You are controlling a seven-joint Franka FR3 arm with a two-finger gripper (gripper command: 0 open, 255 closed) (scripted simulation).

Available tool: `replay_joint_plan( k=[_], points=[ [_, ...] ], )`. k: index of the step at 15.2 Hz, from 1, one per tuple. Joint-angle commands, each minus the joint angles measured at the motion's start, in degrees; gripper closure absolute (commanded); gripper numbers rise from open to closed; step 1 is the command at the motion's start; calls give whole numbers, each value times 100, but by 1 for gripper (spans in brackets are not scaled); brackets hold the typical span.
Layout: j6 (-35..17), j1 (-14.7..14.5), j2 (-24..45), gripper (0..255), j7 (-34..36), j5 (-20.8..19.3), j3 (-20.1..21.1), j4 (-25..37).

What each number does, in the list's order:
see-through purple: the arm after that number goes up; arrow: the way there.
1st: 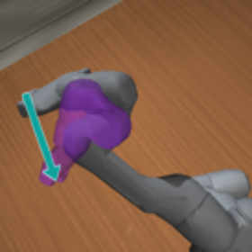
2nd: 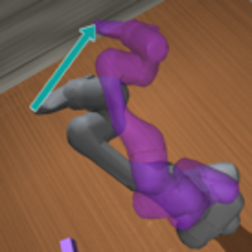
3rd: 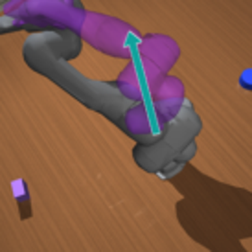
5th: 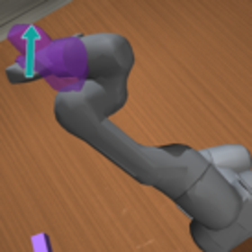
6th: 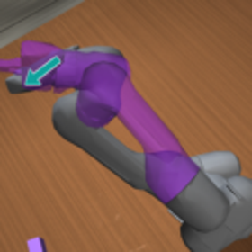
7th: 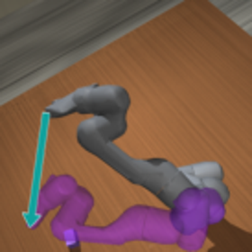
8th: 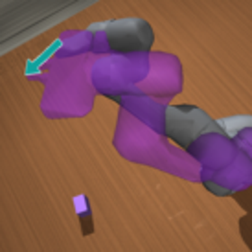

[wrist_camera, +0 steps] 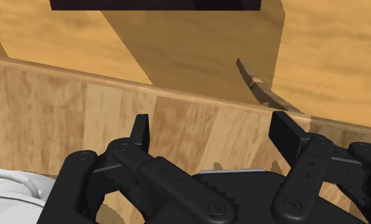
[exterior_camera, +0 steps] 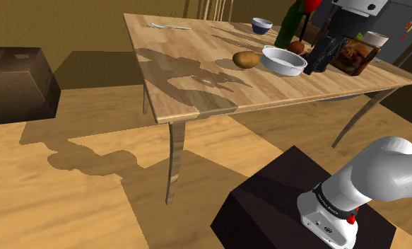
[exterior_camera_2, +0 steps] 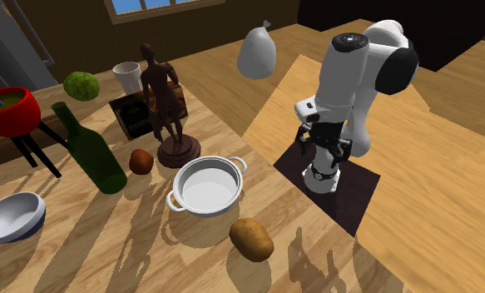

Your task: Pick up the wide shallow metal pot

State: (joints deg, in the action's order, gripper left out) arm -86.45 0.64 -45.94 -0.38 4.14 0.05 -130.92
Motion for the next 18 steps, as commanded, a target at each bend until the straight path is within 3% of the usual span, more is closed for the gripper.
replay_joint_plan(
  k=[1,10,18],
  points=[
    [0,0,0,0,0,0,0,0],
    [-777,262,1795,0,-122,-291,-299,1007],
    [-1077,452,3438,0,-208,-399,-572,2353]
  ],
)
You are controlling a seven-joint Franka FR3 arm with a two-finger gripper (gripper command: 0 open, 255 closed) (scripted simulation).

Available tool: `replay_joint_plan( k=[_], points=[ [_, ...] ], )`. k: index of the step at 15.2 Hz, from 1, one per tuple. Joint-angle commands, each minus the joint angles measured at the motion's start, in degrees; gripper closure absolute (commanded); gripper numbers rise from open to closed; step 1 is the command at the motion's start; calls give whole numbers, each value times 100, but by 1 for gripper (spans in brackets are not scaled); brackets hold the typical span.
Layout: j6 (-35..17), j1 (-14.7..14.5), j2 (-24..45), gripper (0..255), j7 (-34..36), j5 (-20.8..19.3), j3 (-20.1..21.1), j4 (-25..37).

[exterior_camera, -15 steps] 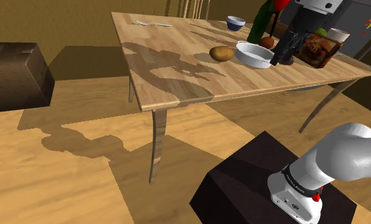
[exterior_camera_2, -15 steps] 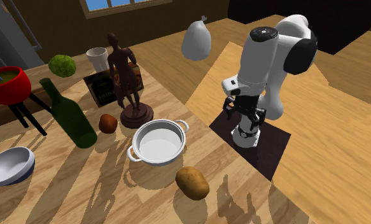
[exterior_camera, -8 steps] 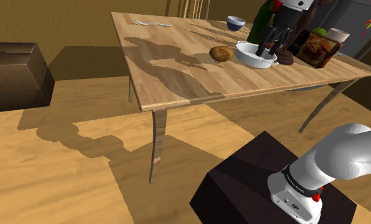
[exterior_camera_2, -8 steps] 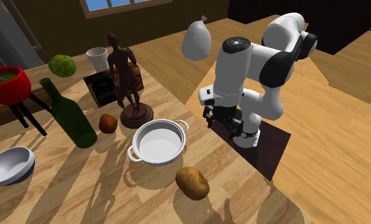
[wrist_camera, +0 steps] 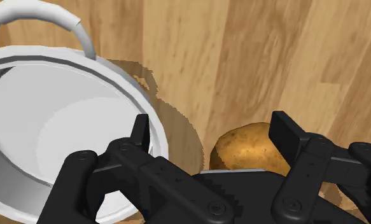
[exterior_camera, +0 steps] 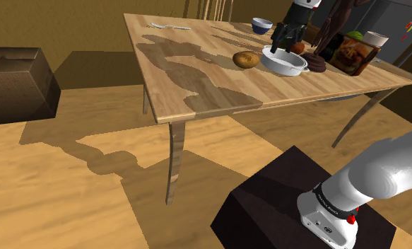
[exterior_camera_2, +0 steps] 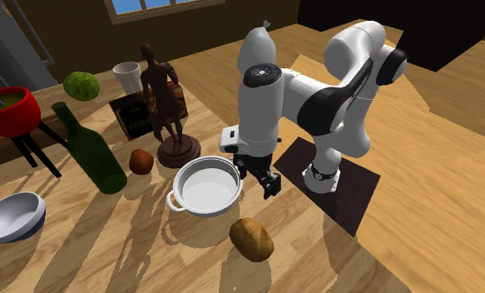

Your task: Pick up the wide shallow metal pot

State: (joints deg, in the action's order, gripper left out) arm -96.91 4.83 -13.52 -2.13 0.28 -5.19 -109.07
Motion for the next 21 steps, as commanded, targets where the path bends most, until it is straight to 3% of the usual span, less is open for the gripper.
replay_joint_plan(
  k=[1,6,15,16,21],
  points=[
    [-41,58,406,0,-45,-15,-81,370],
    [-5,176,1331,0,-102,10,-221,1332],
    [-600,175,1284,0,-101,5,-218,691],
    [-601,177,1279,255,-105,4,-220,684],
    [-598,179,1286,255,-109,5,-223,695]
  ],
)
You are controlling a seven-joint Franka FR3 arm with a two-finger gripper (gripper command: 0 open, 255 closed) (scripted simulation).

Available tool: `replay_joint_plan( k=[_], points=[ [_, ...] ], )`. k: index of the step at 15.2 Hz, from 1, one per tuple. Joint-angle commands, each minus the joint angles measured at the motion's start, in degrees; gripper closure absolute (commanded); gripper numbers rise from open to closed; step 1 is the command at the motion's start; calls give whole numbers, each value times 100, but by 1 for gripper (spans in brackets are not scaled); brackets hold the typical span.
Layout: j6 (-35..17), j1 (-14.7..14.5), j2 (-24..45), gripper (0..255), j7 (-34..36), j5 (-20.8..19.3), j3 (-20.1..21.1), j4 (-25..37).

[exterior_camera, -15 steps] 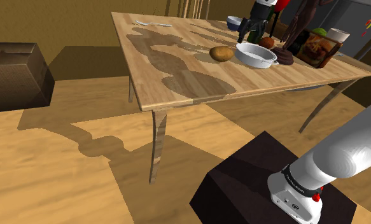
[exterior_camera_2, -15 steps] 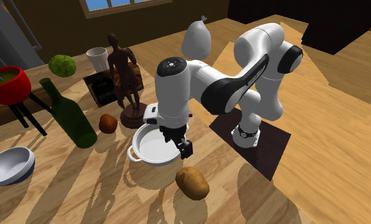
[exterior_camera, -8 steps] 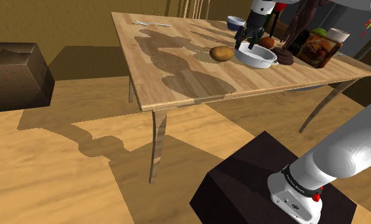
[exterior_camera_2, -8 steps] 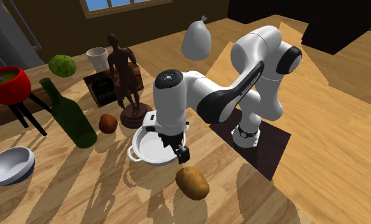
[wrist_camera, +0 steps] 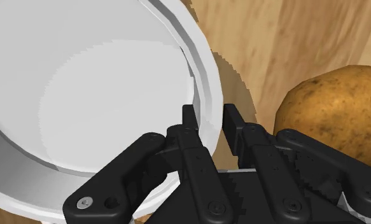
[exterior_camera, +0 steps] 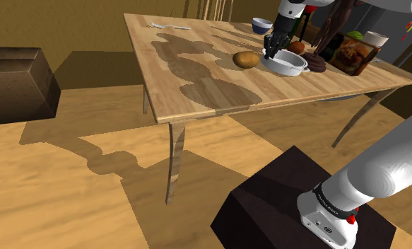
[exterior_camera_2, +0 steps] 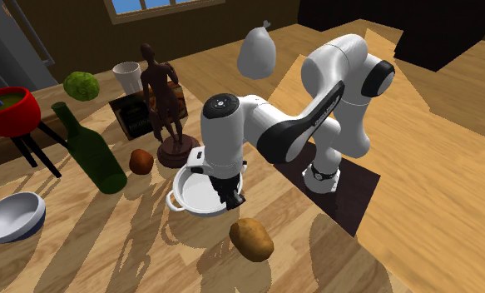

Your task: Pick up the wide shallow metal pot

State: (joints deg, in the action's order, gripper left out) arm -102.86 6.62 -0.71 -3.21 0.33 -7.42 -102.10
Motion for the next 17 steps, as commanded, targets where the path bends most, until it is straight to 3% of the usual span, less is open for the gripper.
replay_joint_plan(
  k=[1,4,17],
  points=[
    [-1,-1,4,255,0,1,1,-1],
    [-5,-4,2,255,7,0,4,-6],
    [1031,1,134,255,1,16,-2,1159]
  ],
)
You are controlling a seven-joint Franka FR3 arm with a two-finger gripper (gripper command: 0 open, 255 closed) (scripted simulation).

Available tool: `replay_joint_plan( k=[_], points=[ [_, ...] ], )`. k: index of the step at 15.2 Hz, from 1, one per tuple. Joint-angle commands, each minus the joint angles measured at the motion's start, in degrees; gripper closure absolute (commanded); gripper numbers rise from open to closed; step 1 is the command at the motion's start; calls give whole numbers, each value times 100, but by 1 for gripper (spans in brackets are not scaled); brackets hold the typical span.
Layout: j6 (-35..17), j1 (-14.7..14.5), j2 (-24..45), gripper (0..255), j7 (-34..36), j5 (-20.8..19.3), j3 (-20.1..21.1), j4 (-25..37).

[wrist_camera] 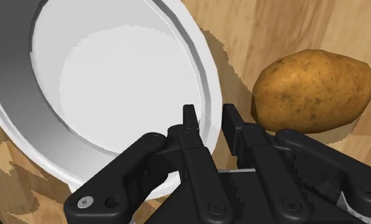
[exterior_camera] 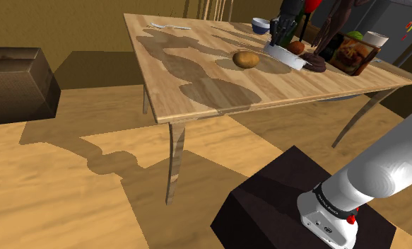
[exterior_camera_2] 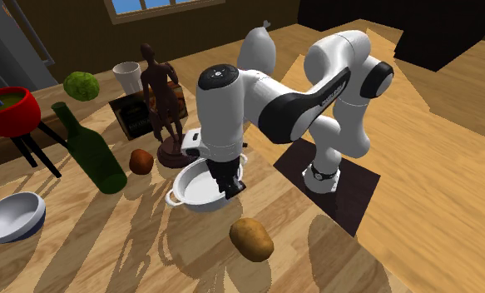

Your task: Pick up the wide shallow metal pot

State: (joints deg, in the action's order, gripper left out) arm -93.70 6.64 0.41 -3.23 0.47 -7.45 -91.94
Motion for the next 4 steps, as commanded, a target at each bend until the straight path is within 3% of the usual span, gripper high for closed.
replay_joint_plan(
  k=[1,4],
  points=[
    [198,0,43,255,1,5,0,247],
    [294,2,68,255,0,8,-1,370]
  ],
)
